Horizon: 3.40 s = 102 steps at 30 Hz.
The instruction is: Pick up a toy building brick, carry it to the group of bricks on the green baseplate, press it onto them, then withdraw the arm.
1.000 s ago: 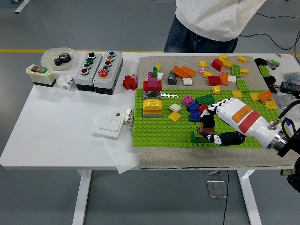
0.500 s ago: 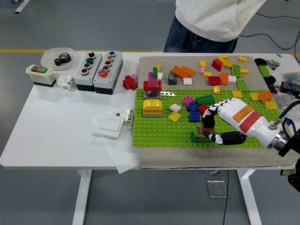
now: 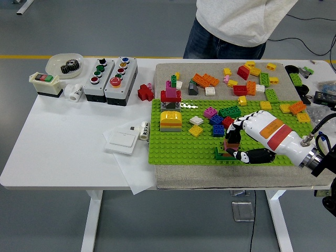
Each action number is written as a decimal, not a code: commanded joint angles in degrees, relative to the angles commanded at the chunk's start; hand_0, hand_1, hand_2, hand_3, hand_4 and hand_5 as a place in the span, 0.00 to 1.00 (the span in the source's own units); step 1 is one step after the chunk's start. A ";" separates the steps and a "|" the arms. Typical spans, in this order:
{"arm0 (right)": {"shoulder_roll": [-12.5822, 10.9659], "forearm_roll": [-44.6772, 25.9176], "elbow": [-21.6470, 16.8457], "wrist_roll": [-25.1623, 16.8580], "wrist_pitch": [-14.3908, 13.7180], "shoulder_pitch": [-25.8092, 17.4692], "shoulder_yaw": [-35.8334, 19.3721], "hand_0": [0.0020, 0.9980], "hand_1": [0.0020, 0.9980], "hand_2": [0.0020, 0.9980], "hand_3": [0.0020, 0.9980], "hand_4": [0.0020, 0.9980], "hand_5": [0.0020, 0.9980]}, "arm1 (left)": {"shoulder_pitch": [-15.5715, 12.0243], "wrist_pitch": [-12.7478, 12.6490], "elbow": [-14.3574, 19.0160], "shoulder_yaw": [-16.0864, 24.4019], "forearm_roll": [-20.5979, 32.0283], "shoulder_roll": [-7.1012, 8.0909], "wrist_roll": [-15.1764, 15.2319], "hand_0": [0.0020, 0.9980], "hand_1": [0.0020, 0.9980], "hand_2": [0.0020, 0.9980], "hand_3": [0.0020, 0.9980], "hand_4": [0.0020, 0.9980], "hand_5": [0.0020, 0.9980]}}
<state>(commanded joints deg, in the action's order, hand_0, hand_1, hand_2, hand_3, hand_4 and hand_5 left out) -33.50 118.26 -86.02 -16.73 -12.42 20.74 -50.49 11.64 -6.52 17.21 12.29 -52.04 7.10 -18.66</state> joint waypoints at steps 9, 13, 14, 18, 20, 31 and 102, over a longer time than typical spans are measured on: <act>-0.11 0.38 -0.59 0.23 0.03 -0.31 -0.33 0.40 0.47 0.54 0.52 0.71 0.42 | 0.03 -0.07 0.04 -0.14 0.13 0.02 0.01 0.49 0.58 0.64 0.58 0.60 0.68; -0.16 0.56 -0.95 0.38 0.09 -0.51 -0.43 0.39 0.47 0.54 0.52 0.71 0.42 | 0.07 -0.03 0.04 -0.21 0.10 0.06 0.04 0.49 0.58 0.64 0.58 0.60 0.68; -0.16 0.63 -1.06 0.43 0.12 -0.59 -0.45 0.39 0.47 0.54 0.52 0.71 0.42 | 0.06 -0.05 0.04 -0.22 0.13 0.06 0.04 0.49 0.58 0.64 0.58 0.60 0.68; -0.12 0.93 -1.40 0.55 0.19 -0.81 -0.36 0.39 0.47 0.54 0.52 0.71 0.42 | 0.00 -0.05 0.03 -0.21 0.08 0.07 0.02 0.49 0.58 0.64 0.58 0.60 0.68; -0.10 1.04 -1.51 0.59 0.23 -0.86 -0.30 0.37 0.46 0.54 0.53 0.72 0.42 | -0.04 -0.04 0.03 -0.18 0.01 0.07 0.00 0.49 0.58 0.64 0.58 0.60 0.68; 0.04 1.22 -1.38 0.67 0.30 -0.78 -0.12 0.37 0.46 0.54 0.53 0.72 0.42 | -0.27 0.12 0.01 0.03 -0.47 0.08 -0.09 0.48 0.58 0.64 0.58 0.60 0.68; 1.16 0.31 1.47 1.30 1.24 2.73 3.72 0.35 0.46 0.55 0.53 0.72 0.41 | -0.08 -0.21 0.10 -0.64 -0.03 0.20 0.07 0.48 0.58 0.64 0.58 0.60 0.67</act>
<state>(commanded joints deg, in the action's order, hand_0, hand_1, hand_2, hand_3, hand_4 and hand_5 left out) -32.34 118.56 -84.55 -15.44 -11.18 23.47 -46.77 11.56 -6.74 17.31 11.65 -52.07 7.30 -18.59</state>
